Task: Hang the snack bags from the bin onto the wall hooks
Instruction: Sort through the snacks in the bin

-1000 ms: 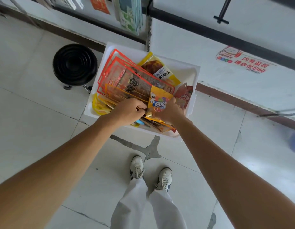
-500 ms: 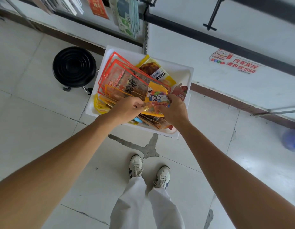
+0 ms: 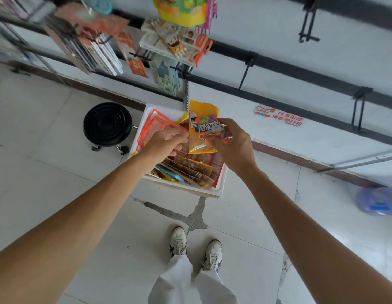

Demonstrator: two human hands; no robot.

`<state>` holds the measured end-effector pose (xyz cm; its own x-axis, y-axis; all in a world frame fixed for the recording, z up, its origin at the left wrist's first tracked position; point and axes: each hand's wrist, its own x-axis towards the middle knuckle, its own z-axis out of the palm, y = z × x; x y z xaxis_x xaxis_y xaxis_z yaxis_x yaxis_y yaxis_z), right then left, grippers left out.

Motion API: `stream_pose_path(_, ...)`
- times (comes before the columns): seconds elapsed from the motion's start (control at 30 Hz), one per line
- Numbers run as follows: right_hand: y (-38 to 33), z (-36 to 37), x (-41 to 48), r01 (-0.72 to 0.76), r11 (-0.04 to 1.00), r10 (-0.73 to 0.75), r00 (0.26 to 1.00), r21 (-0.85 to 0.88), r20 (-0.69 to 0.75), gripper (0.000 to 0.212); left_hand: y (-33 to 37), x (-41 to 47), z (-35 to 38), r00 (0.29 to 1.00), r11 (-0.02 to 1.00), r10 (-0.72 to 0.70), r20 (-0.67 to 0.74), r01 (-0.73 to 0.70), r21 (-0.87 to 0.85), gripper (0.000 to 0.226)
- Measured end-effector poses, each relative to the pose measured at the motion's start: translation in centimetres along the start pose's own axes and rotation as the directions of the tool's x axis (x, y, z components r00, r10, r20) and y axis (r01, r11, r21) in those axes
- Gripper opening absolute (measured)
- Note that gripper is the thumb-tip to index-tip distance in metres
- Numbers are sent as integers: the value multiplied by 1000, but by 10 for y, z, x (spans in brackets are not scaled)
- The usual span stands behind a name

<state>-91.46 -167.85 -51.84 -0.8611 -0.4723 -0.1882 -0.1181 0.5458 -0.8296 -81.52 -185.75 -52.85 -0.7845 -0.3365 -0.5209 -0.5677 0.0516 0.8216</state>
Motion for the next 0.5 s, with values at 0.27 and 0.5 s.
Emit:
stream_pose_path(0.27, -66, -67, -33, 176, 984, -177, 975, -21, -132, 47, 87, -64, 5, 987, 981, 161, -26, -163, -101, 16)
stream_pose_path(0.5, -116, -118, -71, 353, 934, -358, 911, -63, -204, 46, 165, -116, 12, 949, 939, 315, -25, -316, -138, 3)
